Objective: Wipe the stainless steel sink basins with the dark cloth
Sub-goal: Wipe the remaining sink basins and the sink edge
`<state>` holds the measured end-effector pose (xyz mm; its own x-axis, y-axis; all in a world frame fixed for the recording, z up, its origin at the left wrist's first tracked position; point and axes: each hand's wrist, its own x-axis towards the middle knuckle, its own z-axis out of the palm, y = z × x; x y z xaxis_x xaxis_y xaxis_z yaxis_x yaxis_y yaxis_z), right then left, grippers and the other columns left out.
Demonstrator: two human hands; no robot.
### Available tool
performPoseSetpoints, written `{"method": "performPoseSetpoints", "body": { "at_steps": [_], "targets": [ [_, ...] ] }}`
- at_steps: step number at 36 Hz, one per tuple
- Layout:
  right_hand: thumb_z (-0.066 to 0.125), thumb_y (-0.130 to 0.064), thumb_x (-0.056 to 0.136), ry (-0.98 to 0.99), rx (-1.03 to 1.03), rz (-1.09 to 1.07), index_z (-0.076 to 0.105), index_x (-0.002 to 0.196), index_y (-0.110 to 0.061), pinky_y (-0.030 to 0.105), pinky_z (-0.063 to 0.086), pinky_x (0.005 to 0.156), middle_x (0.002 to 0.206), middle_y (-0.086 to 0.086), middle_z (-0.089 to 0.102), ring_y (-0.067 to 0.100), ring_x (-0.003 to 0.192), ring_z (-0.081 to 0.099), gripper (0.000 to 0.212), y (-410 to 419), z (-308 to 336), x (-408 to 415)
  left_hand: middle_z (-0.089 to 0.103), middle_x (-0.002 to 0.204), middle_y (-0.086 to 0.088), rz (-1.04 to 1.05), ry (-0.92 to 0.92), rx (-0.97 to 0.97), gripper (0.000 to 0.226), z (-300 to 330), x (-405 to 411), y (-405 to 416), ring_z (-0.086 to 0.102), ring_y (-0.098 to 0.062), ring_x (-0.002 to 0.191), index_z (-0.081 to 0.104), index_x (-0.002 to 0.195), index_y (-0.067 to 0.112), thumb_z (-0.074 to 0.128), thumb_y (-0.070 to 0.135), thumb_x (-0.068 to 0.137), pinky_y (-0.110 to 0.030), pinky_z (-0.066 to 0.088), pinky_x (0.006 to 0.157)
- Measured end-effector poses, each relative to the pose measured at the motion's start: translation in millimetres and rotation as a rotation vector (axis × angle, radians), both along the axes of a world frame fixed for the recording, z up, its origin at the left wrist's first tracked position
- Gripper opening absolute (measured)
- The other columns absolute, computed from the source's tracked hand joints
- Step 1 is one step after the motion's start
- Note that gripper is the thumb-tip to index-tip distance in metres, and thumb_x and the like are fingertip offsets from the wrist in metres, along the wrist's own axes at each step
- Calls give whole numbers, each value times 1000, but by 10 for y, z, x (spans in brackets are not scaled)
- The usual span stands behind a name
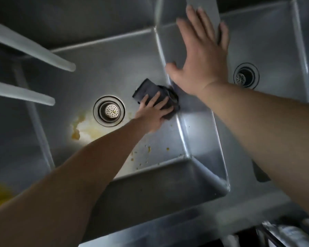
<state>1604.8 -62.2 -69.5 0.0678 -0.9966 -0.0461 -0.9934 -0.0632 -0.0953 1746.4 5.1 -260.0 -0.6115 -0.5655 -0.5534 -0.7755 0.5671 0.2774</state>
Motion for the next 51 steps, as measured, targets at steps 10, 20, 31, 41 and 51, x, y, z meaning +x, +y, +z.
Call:
{"method": "performPoseSetpoints", "body": {
  "at_steps": [10,20,31,41,51],
  "targets": [
    [49,-41,83,-95,30,-106,30,153,-27,60,8,117,164,1,21,26,152,13,74,666,217,73,20,164,13,-544,105,52,47,127,148,1148,3,-25,154,43,142,50,48,39,97,-55,0,120],
    [51,-42,85,35,189,-128,49,143,-24,59,8,119,160,6,30,25,152,17,60,2798,110,116,13,164,20,-806,-184,53,43,434,870,874,1,-22,154,40,139,59,41,37,102,-51,6,122],
    [50,-43,84,56,116,-159,47,144,-21,60,7,119,161,3,29,21,152,16,64,2794,26,125,-3,166,16,-499,-224,-14,49,325,1599,934,-7,-21,154,14,150,58,29,51,104,-49,2,119],
    [52,-40,80,53,93,-166,43,147,-22,60,8,118,164,4,21,23,152,16,70,2785,17,124,-6,167,13,-70,-132,-1,51,170,720,216,-8,-26,153,10,152,54,26,47,104,-57,5,118],
    [52,-42,80,68,168,-166,44,146,-19,60,6,119,163,5,23,22,153,13,71,2768,71,135,-5,167,8,-216,-166,19,53,271,623,549,-9,-31,153,11,153,51,29,46,104,-62,4,118]
  ]
}}
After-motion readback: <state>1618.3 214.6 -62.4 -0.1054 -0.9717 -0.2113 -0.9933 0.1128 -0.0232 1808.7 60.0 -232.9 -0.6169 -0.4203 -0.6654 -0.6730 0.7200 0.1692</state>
